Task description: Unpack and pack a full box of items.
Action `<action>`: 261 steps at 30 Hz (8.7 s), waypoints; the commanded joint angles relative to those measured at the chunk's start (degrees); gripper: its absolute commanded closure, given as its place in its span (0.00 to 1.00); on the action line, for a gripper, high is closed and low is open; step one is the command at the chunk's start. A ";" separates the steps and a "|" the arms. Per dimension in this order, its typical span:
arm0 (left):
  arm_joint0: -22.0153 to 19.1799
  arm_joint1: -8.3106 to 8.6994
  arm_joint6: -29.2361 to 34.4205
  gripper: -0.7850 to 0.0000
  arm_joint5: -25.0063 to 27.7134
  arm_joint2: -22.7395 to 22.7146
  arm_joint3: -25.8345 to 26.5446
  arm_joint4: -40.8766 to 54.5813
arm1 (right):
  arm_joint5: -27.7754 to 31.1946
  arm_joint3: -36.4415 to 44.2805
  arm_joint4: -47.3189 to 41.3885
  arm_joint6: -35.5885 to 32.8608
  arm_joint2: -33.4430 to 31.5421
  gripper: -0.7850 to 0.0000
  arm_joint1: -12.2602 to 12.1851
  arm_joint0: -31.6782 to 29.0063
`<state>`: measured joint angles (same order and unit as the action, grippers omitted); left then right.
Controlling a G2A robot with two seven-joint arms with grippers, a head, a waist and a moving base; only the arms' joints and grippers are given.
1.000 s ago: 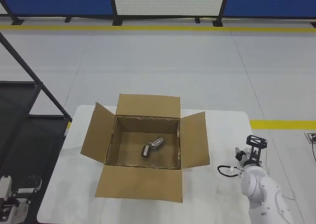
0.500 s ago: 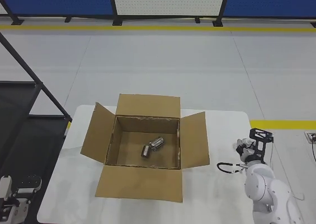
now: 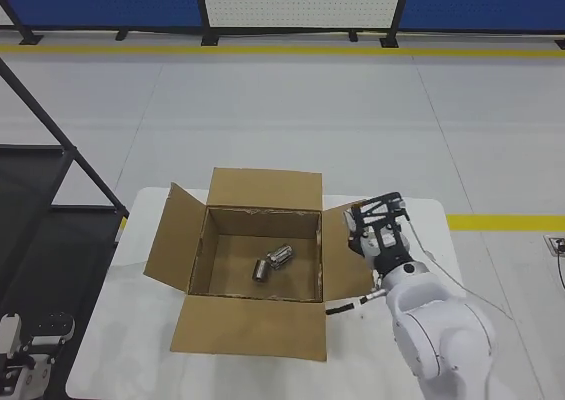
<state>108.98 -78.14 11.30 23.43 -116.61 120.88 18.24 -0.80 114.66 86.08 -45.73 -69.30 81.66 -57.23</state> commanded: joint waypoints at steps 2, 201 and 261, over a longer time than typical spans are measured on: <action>0.00 0.00 0.00 0.00 0.00 0.00 0.00 0.00 | 1.88 -5.80 -0.79 -2.59 6.30 1.00 0.91 5.86; -30.68 3.75 17.22 0.00 -15.70 27.56 -13.92 -28.16 | 25.62 -35.38 -67.37 -8.57 -9.23 0.00 0.22 11.56; -36.83 4.61 16.81 0.00 -22.30 34.14 -21.65 -26.82 | 22.62 -53.34 -55.37 6.10 9.37 0.00 2.12 24.15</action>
<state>72.01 -73.56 28.28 0.85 -82.22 99.04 -9.17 21.78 61.02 30.90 -40.04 -59.66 83.86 -32.91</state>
